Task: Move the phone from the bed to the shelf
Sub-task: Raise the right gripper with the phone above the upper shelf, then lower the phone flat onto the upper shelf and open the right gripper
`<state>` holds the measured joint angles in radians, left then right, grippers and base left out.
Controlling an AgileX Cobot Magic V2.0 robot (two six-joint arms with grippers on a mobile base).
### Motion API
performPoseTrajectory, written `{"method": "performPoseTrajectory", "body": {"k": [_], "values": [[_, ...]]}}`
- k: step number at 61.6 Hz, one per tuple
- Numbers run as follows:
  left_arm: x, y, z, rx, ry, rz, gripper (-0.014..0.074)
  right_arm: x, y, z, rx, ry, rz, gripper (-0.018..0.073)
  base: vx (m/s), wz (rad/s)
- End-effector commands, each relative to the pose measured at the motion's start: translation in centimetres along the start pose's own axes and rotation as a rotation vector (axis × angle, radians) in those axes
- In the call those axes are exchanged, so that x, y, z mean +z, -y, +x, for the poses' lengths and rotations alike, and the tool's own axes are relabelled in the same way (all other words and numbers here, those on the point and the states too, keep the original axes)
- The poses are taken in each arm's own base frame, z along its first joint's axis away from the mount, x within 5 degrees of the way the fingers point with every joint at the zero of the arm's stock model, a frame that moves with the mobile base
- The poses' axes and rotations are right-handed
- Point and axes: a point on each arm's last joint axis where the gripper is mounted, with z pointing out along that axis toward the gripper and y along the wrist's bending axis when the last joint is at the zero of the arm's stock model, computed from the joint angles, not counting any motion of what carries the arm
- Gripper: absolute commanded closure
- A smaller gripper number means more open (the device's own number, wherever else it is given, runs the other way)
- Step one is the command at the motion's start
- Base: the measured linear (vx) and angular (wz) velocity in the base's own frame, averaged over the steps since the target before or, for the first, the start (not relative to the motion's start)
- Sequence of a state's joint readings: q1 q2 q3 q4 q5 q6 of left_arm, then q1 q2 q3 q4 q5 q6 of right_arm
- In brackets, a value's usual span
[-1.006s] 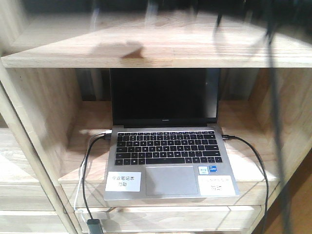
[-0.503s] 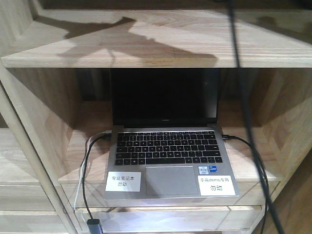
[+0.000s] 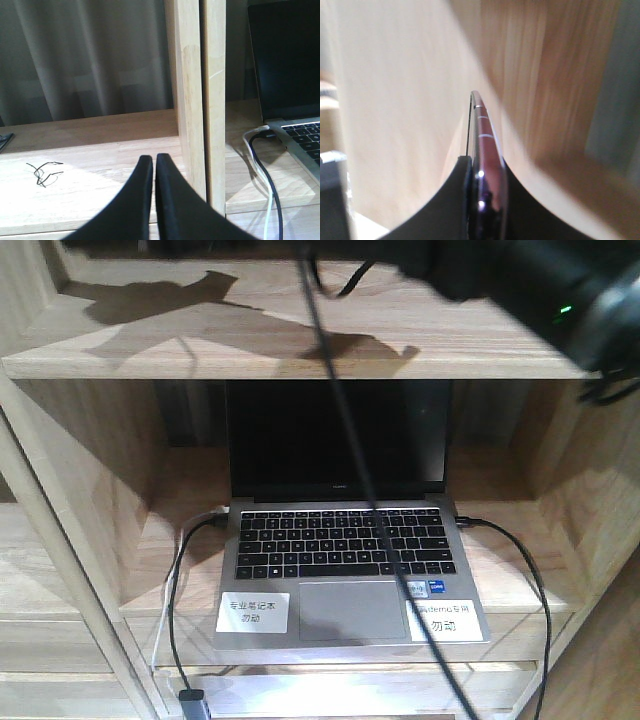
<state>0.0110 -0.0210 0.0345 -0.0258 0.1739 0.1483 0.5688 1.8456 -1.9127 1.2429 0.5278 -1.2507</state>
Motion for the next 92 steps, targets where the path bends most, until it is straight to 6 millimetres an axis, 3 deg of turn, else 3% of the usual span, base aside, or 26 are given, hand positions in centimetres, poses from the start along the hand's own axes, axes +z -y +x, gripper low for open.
{"method": "performPoseTrajectory", "body": {"k": [1, 22, 39, 50, 73, 81, 92], "values": [[-0.2, -0.2, -1.5, -0.015, 0.103, -0.014, 0.0595, -1.2, 0.2, -2.7, -0.024, 0.090, 0.075, 0.0561, 0.00, 0.00], [-0.2, -0.2, -1.5, -0.015, 0.103, -0.014, 0.0595, 0.5, 2.4, -0.1, -0.068, 0.043, 0.209, 0.0561, 0.00, 0.00], [-0.2, -0.2, -1.5, -0.015, 0.103, -0.014, 0.0595, 0.7, 2.6, 0.2, -0.066, 0.041, 0.226, 0.0531, 0.00, 0.00], [-0.2, -0.2, -1.5, -0.015, 0.103, -0.014, 0.0595, 0.7, 2.7, 0.2, -0.078, 0.038, 0.233, 0.0425, 0.00, 0.00], [-0.2, -0.2, -1.5, -0.015, 0.103, -0.014, 0.0595, 0.4, 3.6, -0.2, -0.089, 0.073, 0.339, 0.0060, 0.00, 0.00], [-0.2, -0.2, -1.5, -0.015, 0.103, -0.014, 0.0595, 0.3, 3.9, -0.3, -0.097, 0.085, 0.375, 0.0002, 0.00, 0.00], [-0.2, -0.2, -1.5, -0.015, 0.103, -0.014, 0.0595, 0.2, 4.1, -0.3, -0.160, 0.070, 0.398, 0.0003, 0.00, 0.00]]}}
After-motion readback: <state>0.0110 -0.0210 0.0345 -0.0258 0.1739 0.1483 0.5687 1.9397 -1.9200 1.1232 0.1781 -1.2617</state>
